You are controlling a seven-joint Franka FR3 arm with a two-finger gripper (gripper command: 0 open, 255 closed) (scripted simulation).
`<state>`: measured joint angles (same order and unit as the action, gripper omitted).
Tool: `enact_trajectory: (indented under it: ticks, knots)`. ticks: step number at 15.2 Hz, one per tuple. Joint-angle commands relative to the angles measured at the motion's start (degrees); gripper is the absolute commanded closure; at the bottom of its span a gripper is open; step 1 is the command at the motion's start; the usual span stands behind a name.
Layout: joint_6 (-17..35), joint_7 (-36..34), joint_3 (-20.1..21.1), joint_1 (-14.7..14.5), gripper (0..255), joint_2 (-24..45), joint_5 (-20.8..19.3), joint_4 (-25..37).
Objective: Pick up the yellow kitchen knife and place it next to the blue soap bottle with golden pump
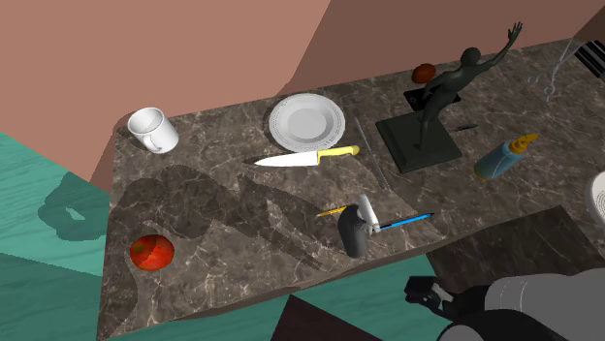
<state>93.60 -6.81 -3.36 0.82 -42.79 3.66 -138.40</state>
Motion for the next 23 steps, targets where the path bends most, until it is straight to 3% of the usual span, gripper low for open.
enact_trajectory:
  ticks: [1, 8, 14, 19, 23]
  knots:
    - [0.0, 0.0, 0.0, 0.0, 0, 0.0, 0.0, 0.0]
    - [12.5, -10.3, 7.6, -2.2, 0, 5.0, 5.7, -2.6]
    - [23.4, -18.9, 14.1, -3.3, 0, 12.9, 8.6, -1.3]
    - [31.8, -26.8, 19.1, -3.6, 0, 21.2, 8.2, 2.3]
    - [37.5, -33.9, 23.0, -3.1, 0, 28.8, 5.5, 6.7]
